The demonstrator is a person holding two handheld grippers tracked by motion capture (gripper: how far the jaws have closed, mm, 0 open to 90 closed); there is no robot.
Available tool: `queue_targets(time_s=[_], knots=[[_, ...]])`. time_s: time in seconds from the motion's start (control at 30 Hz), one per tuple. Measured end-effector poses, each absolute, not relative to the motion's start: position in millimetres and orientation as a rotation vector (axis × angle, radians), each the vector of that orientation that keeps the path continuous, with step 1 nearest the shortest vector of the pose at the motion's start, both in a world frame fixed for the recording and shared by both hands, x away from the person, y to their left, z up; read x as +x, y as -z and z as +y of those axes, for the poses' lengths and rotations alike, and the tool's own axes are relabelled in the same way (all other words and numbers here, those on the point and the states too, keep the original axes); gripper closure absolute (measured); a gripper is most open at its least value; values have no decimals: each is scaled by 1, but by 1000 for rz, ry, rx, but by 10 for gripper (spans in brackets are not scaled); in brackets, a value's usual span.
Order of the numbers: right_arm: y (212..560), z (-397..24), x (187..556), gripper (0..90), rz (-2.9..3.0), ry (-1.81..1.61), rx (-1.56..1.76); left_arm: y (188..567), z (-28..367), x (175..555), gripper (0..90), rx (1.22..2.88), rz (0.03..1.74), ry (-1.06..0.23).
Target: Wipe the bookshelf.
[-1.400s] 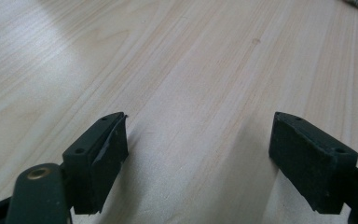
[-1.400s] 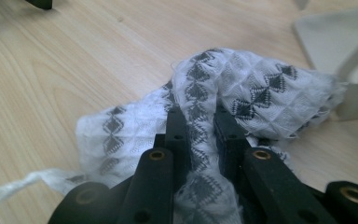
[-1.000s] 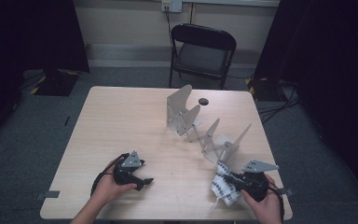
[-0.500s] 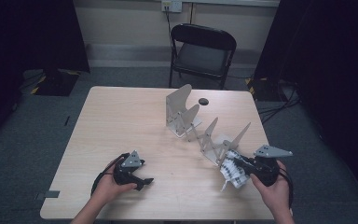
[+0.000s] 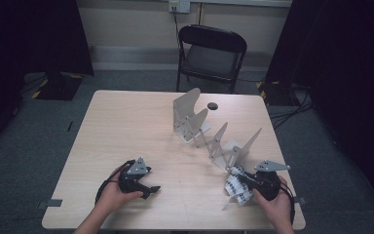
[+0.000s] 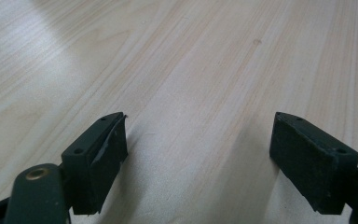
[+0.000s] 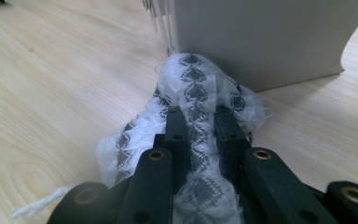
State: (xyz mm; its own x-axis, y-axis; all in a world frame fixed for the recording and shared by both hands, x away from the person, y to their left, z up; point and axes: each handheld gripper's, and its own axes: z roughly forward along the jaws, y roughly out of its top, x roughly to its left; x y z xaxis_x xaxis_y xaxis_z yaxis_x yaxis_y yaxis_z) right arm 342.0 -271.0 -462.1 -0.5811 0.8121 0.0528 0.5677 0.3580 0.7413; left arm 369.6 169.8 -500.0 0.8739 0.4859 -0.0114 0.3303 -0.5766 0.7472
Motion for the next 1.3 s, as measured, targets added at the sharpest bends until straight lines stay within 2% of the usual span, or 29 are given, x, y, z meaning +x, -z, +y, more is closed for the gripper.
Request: queue_targets(time_s=[0.2,0.37,0.53,0.67,0.9,1.07,1.17,1.3], knots=[[473,-267,342,717,2327,-1020,1243,500,170,370,186,2237,586,-248],[477,-266,340,506,2330,-986,1272,500,170,370,186,2235,586,-247],[464,-269,332,361,2282,-1000,1279,500,170,370,186,2235,586,-247],[457,-270,321,350,2256,-995,1239,500,170,370,186,2235,586,-247],[485,-269,323,402,2316,-964,1320,500,170,370,186,2237,585,-251],[481,-265,323,731,2357,-961,1318,500,170,370,186,2237,586,-252],[478,-262,322,770,2363,-928,1281,500,170,370,187,2237,586,-250],[467,-267,322,776,2354,-915,1258,500,170,370,187,2237,586,-250]])
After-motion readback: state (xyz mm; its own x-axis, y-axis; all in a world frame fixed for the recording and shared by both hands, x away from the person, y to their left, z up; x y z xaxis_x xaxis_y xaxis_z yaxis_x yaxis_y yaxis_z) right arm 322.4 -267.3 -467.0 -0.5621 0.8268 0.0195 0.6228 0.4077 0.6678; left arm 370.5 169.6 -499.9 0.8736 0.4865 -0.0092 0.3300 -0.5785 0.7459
